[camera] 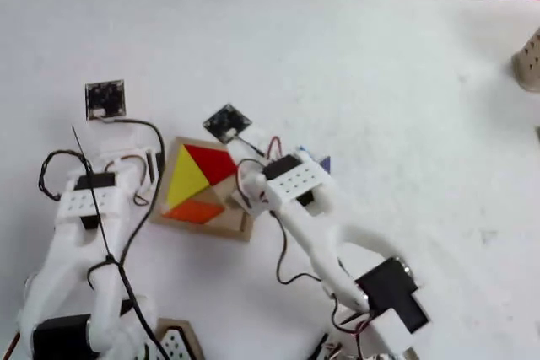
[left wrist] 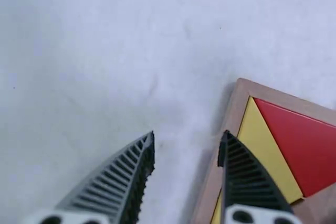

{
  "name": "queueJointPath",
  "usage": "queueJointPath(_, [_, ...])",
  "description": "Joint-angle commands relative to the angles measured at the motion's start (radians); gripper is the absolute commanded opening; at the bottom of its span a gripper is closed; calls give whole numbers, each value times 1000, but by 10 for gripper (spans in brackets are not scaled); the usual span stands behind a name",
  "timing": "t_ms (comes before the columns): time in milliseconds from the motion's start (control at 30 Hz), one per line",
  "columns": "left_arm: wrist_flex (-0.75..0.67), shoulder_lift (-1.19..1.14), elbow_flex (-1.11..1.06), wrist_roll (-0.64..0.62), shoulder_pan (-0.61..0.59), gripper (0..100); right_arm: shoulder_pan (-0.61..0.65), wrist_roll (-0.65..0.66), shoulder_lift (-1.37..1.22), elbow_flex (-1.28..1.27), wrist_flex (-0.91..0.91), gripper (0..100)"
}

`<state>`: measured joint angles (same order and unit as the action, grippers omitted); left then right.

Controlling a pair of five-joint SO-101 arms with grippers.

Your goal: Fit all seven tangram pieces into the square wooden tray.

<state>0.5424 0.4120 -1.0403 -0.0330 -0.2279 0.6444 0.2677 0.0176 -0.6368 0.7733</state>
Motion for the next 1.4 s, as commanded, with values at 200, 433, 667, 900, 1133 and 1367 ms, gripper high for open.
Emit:
queueJointPath(200, [2,28,31,-9,-10,210,97,-8,-12,91,-5,18])
queueJointPath(433, [2,28,31,-9,-10,210,96,-8,-12,92,-48,18])
queueJointPath(667, [2,28,31,-9,-10,210,97,-23,-18,91,-85,18])
queueJointPath(900, [2,28,31,-8,-10,210,96,-78,-77,101,-111,31])
queueJointPath(1133, [2,28,31,-8,-10,210,97,-86,-71,146,-62,245])
queueJointPath(1367, [2,28,31,-8,-10,210,99,-86,-71,150,-54,250])
